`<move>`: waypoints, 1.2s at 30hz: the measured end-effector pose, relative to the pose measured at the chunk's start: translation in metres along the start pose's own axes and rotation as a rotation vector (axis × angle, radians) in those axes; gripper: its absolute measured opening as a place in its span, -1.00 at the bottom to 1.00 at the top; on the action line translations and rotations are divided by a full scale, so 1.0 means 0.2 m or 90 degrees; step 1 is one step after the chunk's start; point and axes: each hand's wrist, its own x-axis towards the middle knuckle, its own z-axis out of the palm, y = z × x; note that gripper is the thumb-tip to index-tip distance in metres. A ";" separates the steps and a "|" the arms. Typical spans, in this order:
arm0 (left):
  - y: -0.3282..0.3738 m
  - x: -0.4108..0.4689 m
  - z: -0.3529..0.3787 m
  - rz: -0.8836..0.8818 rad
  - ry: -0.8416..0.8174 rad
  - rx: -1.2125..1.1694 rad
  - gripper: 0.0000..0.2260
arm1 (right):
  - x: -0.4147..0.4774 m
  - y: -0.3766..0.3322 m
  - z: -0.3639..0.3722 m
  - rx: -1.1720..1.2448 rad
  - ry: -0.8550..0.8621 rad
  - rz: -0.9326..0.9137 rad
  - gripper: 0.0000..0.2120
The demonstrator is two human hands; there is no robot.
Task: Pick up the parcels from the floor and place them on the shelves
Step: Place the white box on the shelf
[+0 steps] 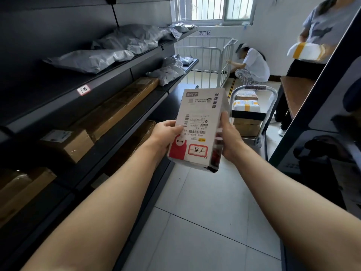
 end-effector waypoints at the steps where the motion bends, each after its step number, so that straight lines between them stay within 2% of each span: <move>1: 0.00 -0.01 0.00 0.002 0.006 -0.002 -0.71 | -0.03 0.00 0.00 -0.037 -0.039 -0.006 -0.39; 4: 0.01 -0.02 0.00 0.005 0.009 -0.006 -0.70 | -0.05 0.00 -0.01 -0.057 -0.113 -0.015 -0.48; 8: 0.02 -0.03 0.01 0.003 0.002 -0.002 -0.69 | -0.06 -0.01 0.01 -0.071 -0.103 0.032 -0.56; 10: 0.04 -0.04 0.00 -0.009 -0.016 0.001 -0.68 | -0.07 -0.01 0.03 -0.080 -0.059 0.048 -0.51; 13: 0.05 -0.07 -0.01 -0.043 -0.056 0.025 -0.70 | -0.07 -0.03 0.06 -0.050 -0.006 0.062 -0.30; 14: 0.05 -0.07 -0.01 -0.047 -0.053 0.034 -0.69 | -0.07 -0.03 0.07 -0.039 -0.005 0.061 -0.31; 17: 0.05 -0.09 -0.04 -0.039 0.017 0.045 -0.64 | -0.08 -0.06 0.11 -0.065 -0.057 0.051 -0.49; 19: 0.06 -0.10 -0.07 -0.036 0.055 0.054 -0.58 | -0.08 -0.07 0.14 -0.076 -0.077 0.043 -0.50; 23: 0.11 -0.17 -0.15 -0.043 0.069 0.043 -0.53 | -0.06 -0.10 0.21 -0.027 -0.156 0.043 -0.63; 27: 0.13 -0.28 -0.23 -0.077 0.134 -0.013 -0.53 | -0.07 -0.14 0.32 -0.164 -0.213 0.011 -0.56; 31: 0.08 -0.35 -0.32 -0.070 0.230 -0.069 -0.43 | -0.11 -0.15 0.45 -0.235 -0.265 -0.017 -0.62; 34: 0.06 -0.39 -0.40 -0.051 0.292 -0.124 -0.25 | -0.14 -0.16 0.52 -0.256 -0.306 -0.045 -0.68; 36: 0.06 -0.44 -0.44 -0.037 0.307 -0.153 -0.16 | -0.17 -0.18 0.54 -0.351 -0.331 -0.101 -0.74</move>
